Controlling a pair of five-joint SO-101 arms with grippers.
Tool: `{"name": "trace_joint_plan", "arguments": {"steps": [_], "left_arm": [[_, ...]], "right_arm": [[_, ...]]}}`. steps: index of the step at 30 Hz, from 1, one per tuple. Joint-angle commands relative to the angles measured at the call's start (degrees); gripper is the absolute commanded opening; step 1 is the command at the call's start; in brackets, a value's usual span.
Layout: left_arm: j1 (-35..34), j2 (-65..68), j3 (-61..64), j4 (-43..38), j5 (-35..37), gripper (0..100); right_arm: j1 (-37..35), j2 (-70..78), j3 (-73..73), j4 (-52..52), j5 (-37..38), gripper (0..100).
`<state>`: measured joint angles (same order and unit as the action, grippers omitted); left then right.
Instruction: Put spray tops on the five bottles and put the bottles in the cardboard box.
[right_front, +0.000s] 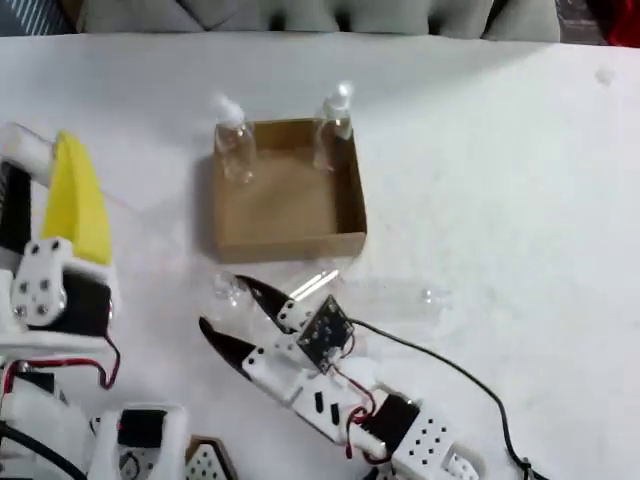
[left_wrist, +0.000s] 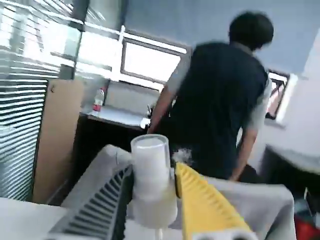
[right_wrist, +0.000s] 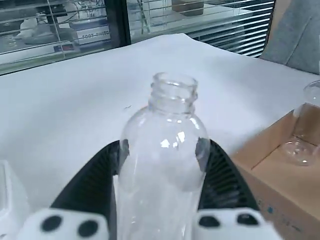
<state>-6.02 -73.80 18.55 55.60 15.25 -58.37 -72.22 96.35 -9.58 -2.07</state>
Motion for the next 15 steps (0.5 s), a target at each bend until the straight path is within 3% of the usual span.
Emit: {"name": "trace_joint_plan", "arguments": {"steps": [1,5,15], "left_arm": [[3.8,0.0,-3.3,3.1,-4.8,2],[6.3,0.0,-3.2,5.2,-5.6,2],[9.3,-0.5,2.6,10.1,-8.1,2]], "right_arm": [[-1.5,-0.6,0.6,2.0,2.3,1.5],[-5.7,-0.7,0.6,5.1,8.2,1.5],[-6.4,-0.9,0.6,5.5,8.4,1.5]]}}
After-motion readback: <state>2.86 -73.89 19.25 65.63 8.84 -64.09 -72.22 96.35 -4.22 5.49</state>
